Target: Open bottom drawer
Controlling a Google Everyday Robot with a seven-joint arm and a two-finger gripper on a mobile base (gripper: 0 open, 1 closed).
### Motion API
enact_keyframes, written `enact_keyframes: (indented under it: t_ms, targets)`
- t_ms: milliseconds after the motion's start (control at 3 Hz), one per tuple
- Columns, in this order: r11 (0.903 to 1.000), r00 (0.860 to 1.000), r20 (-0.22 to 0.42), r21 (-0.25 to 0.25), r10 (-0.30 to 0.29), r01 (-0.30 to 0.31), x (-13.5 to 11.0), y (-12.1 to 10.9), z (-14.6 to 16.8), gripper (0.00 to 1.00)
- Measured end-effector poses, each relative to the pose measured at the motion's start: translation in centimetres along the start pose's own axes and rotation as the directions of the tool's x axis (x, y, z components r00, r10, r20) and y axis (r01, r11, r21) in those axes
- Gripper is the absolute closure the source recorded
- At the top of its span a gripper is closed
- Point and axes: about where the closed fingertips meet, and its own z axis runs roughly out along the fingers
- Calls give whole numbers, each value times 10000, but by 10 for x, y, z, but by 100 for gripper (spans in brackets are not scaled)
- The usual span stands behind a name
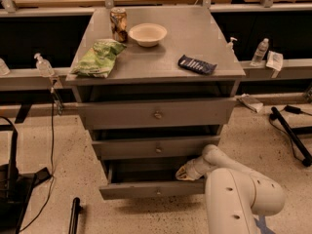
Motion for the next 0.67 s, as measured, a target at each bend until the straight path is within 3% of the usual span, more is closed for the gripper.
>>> enact_keyframes:
  t_ms: [333, 667]
  targets:
    - [9973, 9997, 56, -690, -245, 248, -2, 14, -12, 100]
    - [9973, 9988, 276, -593, -411, 427, -9, 16, -21, 100]
